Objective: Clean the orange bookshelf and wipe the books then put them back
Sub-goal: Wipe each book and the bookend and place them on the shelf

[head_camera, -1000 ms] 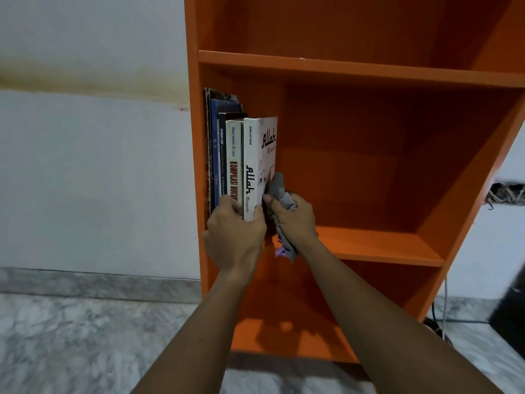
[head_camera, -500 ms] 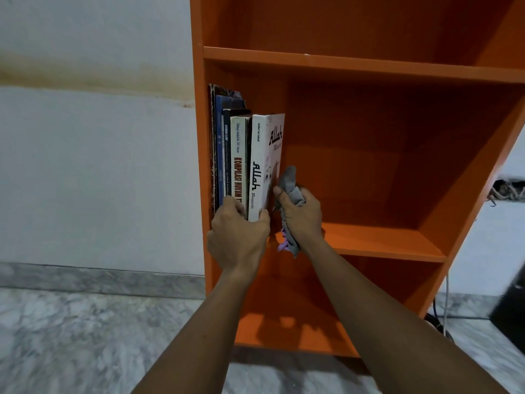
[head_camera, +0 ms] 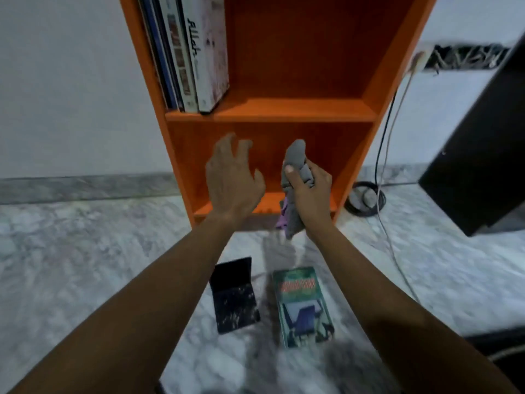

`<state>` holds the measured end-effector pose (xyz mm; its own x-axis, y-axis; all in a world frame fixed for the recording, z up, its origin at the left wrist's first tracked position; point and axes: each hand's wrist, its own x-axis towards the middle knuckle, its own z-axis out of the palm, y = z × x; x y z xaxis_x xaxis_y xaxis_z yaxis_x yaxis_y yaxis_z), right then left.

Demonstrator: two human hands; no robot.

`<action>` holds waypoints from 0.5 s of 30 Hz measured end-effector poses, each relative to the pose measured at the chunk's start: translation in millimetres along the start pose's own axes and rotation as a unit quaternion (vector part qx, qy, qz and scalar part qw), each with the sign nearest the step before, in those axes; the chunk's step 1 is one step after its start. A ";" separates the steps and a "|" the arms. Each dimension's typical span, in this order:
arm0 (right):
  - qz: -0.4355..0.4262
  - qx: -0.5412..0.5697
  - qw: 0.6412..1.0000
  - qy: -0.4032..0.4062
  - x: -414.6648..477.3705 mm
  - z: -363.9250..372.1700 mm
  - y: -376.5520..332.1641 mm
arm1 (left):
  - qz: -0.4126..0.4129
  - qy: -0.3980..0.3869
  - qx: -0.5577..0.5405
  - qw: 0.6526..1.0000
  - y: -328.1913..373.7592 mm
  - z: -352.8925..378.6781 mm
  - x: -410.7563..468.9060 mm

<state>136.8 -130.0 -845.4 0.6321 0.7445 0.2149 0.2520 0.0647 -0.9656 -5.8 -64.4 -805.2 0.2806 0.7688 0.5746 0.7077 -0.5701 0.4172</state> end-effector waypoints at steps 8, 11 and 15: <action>0.219 -0.167 0.961 -0.010 -119.0 -74.4 125.0 | -0.269 -0.364 -0.122 0.883 20.1 94.7 -226.8; 0.206 -0.247 0.945 -0.052 -152.1 -91.9 159.5 | -0.370 -0.438 -0.154 0.805 16.2 107.4 -280.8; 0.281 -0.353 0.862 -0.231 -191.3 -103.7 192.4 | -0.404 -0.479 -0.165 0.761 9.2 123.3 -304.0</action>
<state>140.3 -328.9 -1057.1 0.4812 0.7228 -0.4960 0.4875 -0.6909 -0.5338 -4.7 -267.6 -1062.8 0.2958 0.6752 -0.6757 0.7433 0.2816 0.6068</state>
